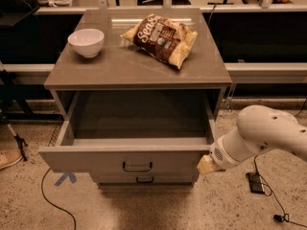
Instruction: Close top drawer
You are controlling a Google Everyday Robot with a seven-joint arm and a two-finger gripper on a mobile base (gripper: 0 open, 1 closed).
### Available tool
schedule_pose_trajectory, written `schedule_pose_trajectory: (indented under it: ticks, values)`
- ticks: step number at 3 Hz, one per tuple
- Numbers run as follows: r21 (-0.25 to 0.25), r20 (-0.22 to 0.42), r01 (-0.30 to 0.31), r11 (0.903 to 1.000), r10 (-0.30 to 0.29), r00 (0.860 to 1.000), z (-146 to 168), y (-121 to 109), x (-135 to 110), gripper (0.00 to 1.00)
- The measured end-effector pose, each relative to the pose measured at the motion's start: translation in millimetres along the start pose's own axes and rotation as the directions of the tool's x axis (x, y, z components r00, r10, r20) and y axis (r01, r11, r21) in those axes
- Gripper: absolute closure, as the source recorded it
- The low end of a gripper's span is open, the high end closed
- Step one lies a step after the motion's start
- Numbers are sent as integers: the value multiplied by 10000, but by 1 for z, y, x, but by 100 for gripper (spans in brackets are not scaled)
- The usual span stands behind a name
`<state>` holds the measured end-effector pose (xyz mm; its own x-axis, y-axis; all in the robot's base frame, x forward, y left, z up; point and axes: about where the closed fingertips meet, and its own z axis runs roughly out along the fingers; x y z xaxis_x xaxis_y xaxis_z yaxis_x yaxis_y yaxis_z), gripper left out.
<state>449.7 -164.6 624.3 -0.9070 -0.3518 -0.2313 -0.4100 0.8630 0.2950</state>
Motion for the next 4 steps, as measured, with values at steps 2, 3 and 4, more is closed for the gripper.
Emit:
schedule_pose_trajectory:
  ticks: [2, 3, 4]
  values:
    - [-239, 1162, 63, 9997, -35, 9932, 6, 4, -67, 100]
    - [-344, 2076, 87, 9994, -14, 9782, 10, 9, -128, 100]
    - [-344, 2076, 87, 9994, -14, 9782, 10, 9, -127, 100]
